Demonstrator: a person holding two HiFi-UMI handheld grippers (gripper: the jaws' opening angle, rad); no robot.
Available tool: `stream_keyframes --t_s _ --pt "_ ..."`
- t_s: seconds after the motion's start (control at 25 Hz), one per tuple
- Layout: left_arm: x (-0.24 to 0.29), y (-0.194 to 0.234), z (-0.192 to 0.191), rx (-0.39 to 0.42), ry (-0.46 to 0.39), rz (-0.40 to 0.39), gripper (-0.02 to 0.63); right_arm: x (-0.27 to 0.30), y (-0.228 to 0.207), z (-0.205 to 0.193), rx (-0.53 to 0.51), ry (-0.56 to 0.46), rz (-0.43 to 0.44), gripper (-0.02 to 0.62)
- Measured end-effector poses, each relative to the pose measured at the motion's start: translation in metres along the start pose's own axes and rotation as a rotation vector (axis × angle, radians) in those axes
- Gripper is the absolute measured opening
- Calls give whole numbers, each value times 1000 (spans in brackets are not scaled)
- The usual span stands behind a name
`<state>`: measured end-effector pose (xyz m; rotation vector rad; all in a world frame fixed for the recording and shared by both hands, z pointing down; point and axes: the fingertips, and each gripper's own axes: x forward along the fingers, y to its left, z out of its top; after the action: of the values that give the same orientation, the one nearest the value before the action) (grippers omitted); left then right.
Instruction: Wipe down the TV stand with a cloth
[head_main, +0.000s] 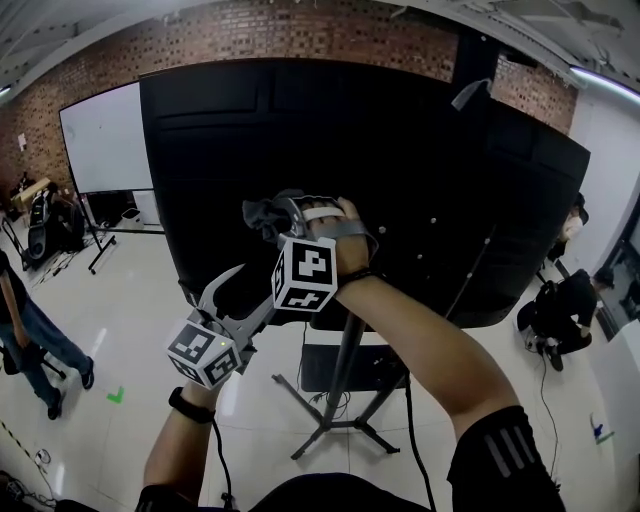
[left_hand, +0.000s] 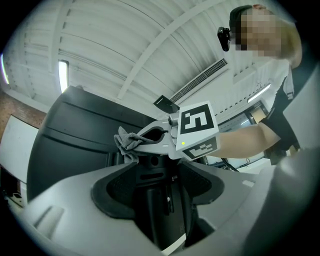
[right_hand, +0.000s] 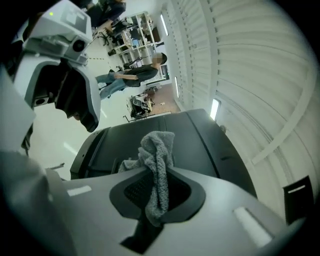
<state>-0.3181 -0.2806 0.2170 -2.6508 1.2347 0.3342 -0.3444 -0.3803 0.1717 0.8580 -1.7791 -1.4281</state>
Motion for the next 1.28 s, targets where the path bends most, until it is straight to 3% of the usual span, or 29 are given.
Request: stream_keyframes --t_s 0.4,0.72,0.88,1.12,1.28 --pt "22 -29 -3 -24 -8 -94 308 -30 2 -60 -301 273 0 32" --pt "33 -44 -7 -38 -14 -143 308 -48 -1 -90 -370 385 0 31" --pt "30 -46 -4 -45 -9 -142 308 -57 -5 -75 -323 314 -26 31" --pt "15 -28 -10 -41 -18 -106 308 -61 9 -11 -73 90 34 32" --pt "-4 -11 -20 -43 7 -56 308 -36 30 7 -74 56 72 33"
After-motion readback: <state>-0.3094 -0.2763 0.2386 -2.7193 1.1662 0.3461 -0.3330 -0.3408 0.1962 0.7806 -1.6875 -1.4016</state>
